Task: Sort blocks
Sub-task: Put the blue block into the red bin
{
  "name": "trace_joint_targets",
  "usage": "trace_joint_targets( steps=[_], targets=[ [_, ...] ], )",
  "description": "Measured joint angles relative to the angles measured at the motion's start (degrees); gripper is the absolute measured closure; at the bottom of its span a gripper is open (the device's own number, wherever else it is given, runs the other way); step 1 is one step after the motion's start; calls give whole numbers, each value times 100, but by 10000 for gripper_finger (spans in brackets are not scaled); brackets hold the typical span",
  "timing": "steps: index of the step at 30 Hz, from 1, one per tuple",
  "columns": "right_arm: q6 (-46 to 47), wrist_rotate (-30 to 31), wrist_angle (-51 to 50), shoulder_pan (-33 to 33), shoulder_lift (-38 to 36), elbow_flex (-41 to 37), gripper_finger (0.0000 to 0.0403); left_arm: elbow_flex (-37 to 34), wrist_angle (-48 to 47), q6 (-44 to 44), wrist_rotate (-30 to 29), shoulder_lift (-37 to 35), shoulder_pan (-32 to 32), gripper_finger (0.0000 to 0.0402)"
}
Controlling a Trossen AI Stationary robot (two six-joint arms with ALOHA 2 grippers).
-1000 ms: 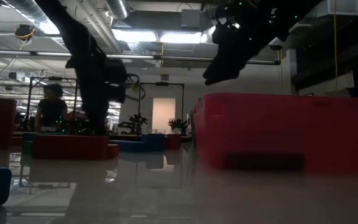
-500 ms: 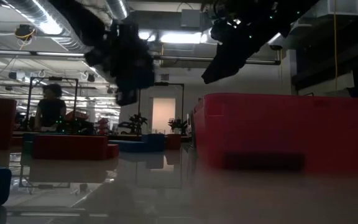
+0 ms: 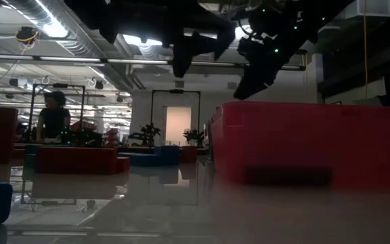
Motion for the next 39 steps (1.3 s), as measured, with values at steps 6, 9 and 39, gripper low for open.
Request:
trace_joint_targets(
  steps=[6, 9, 39],
  targets=[
    [4, -174, -1045, -209, -776, 2, 139, 165, 433, 22, -444, 745, -518, 277],
    [1, -173, -1535, -388, -1441, 2, 139, 395, 436, 27, -460, 1144, -616, 276],
    [1976, -2126, 168, -601, -6912, -3673, 139, 997, -157, 329, -480, 1973, -727, 274]
  ],
)
